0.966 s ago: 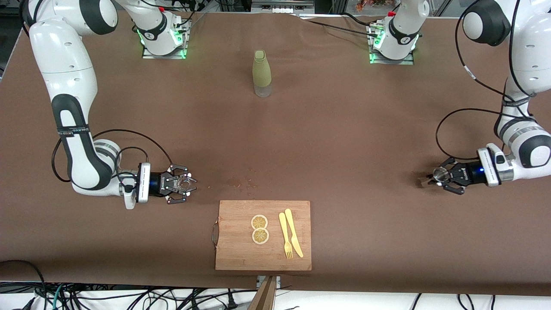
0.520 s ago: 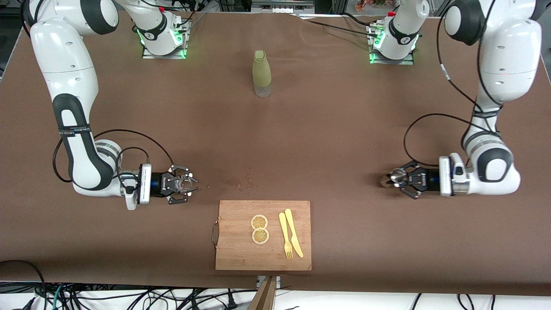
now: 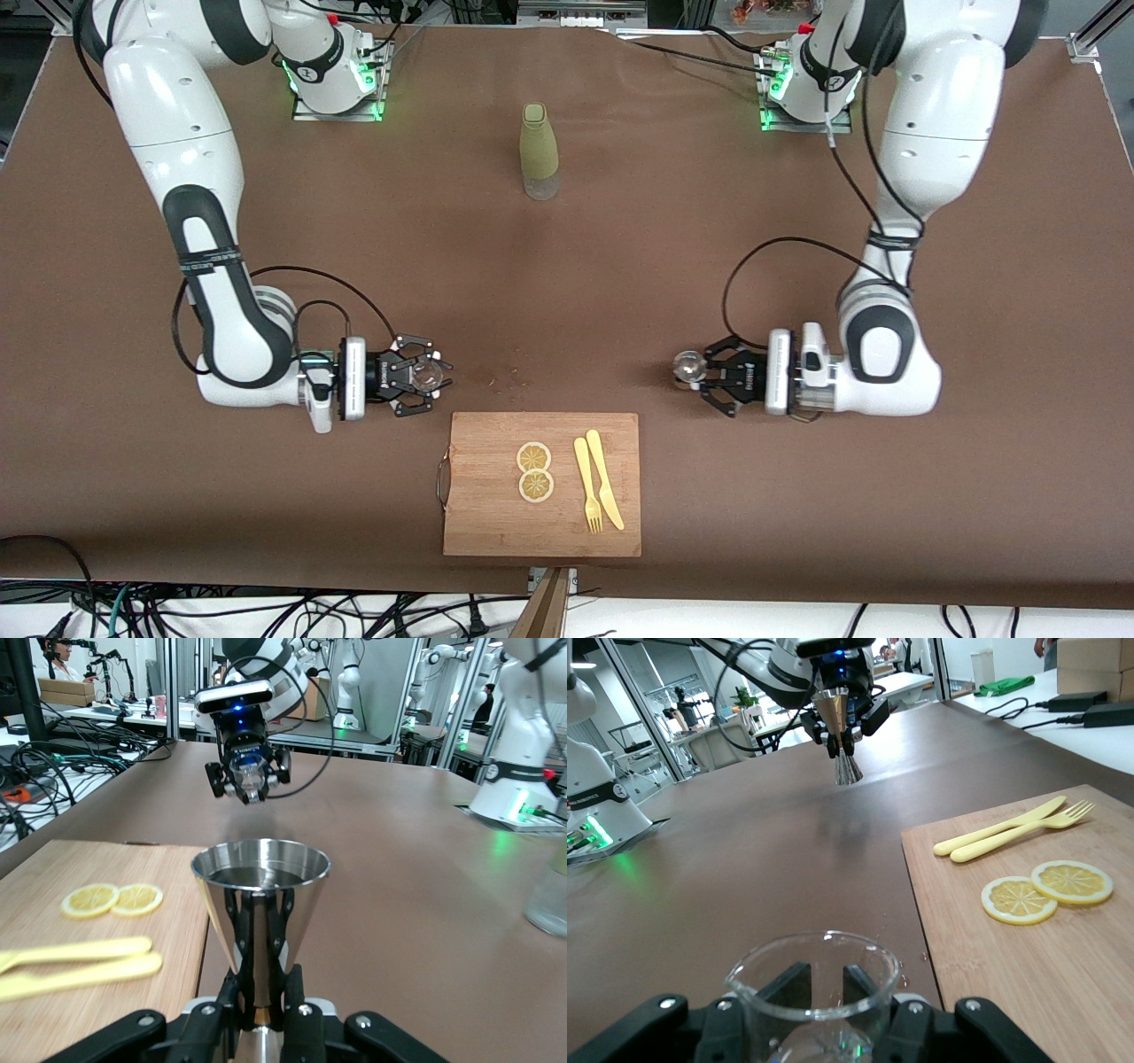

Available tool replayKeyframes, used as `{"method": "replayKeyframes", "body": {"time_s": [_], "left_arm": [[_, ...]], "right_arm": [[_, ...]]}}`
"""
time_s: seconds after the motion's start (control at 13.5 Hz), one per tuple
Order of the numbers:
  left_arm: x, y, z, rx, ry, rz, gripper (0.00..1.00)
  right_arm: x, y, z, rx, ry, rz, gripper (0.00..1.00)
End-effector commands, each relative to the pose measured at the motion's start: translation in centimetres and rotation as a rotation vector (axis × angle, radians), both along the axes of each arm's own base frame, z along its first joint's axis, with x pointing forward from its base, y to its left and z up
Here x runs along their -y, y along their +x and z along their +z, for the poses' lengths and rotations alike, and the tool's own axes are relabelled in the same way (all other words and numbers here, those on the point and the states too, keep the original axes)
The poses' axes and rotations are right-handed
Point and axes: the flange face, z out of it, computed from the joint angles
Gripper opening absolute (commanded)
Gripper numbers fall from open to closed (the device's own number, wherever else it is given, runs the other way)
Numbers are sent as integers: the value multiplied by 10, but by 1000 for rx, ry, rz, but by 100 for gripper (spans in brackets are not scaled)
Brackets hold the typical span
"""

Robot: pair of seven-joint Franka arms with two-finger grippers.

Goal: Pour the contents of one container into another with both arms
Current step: 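Bring the jigger with the left gripper under the tilting glass cup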

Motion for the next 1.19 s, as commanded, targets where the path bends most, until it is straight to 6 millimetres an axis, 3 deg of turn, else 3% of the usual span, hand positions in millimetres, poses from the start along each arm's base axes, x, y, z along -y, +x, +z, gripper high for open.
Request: {"method": "replayKeyframes", "body": {"time_s": [0.0, 0.3, 0.52, 0.82, 1.11], "left_arm": [[57, -5, -4, 4, -1, 32, 0], [133, -19, -19, 11, 7, 99, 0], [167, -22, -14, 23, 48, 132, 0], [198, -23, -2, 8, 120, 189, 0], [237, -29, -12, -4, 127, 260, 0]], "right_arm": [[-15, 12, 22, -14, -49, -11, 27], [-17, 22, 59, -65, -149, 6, 27], [-24, 20, 68, -70, -163, 13, 27], [-44, 14, 82, -82, -243, 55, 27], [-53, 11, 98, -84, -293, 68, 27]]}}
